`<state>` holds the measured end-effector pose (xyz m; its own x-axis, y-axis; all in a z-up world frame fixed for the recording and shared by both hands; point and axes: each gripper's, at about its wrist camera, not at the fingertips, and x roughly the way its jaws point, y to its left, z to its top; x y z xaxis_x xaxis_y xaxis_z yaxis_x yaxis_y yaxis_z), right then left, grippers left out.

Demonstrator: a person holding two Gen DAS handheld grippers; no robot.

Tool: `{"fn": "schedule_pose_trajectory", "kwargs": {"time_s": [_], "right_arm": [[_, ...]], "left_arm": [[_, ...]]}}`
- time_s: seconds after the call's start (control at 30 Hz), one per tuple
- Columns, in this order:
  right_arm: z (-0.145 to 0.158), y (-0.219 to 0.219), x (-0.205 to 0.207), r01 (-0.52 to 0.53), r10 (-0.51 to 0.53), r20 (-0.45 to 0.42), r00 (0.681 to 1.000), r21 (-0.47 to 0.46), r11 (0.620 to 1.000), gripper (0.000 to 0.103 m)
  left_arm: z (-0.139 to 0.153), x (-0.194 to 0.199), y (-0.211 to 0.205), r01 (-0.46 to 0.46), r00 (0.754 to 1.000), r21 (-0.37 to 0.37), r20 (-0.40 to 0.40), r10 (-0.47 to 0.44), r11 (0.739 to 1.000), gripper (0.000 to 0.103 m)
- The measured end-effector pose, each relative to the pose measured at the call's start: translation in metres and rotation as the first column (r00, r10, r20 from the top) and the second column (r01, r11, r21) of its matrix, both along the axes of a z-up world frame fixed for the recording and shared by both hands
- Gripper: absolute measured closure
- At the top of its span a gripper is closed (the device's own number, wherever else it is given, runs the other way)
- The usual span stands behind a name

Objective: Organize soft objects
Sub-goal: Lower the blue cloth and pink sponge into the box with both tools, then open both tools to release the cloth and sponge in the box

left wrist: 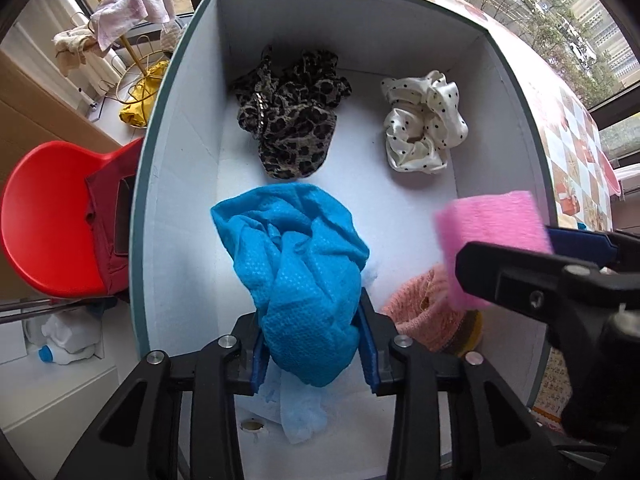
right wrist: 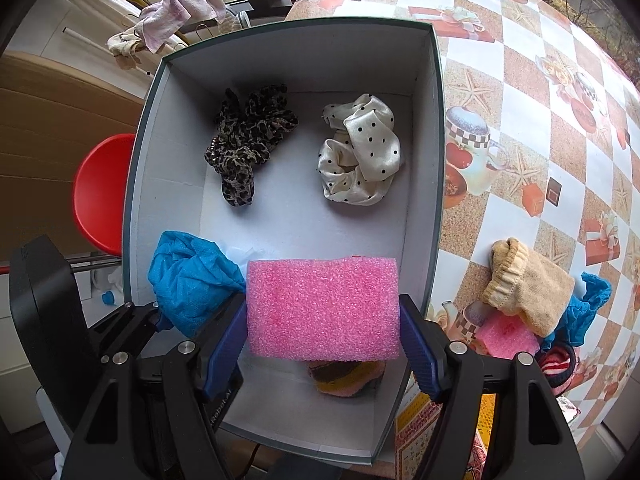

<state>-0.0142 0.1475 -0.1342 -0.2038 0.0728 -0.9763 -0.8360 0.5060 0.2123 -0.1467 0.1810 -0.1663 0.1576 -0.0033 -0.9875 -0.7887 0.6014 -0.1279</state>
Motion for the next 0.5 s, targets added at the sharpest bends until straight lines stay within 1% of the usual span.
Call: {"fn": "schedule_pose_trajectory", "kwargs": {"time_s": [0.07, 0.27, 0.4, 0.5], "right_arm": [[0.001, -0.003, -0.001, -0.003, 0.003, -0.001, 1.0, 0.008, 1.0, 0.025], [-0.001, -0.012, -0.013, -0.022, 0.022, -0.004, 1.0, -0.009, 1.0, 0.025], [-0.003, -0.017, -0.023, -0.048, 0.048, -0.009, 0.999, -0.026, 0.998, 0.025], [-0.004, -0.022, -0.032, -0.066, 0.065, -0.021, 0.998, -0.033, 0.997, 0.025]], "left_arm": [[-0.001, -0.003, -0.002, 0.0, 1.0, -0.015, 0.008, 0.0, 1.0, 0.058], [-0.002, -0.014, -0.014, 0.01, 1.0, -0.041, 0.021, -0.009, 0.999, 0.05], [-0.007, -0.027, -0.024, 0.008, 1.0, -0.055, 0.015, -0.007, 0.998, 0.05], [-0.012, -0.036, -0.031, 0.006, 1.0, -0.066, -0.015, -0.007, 0.998, 0.05]]}}
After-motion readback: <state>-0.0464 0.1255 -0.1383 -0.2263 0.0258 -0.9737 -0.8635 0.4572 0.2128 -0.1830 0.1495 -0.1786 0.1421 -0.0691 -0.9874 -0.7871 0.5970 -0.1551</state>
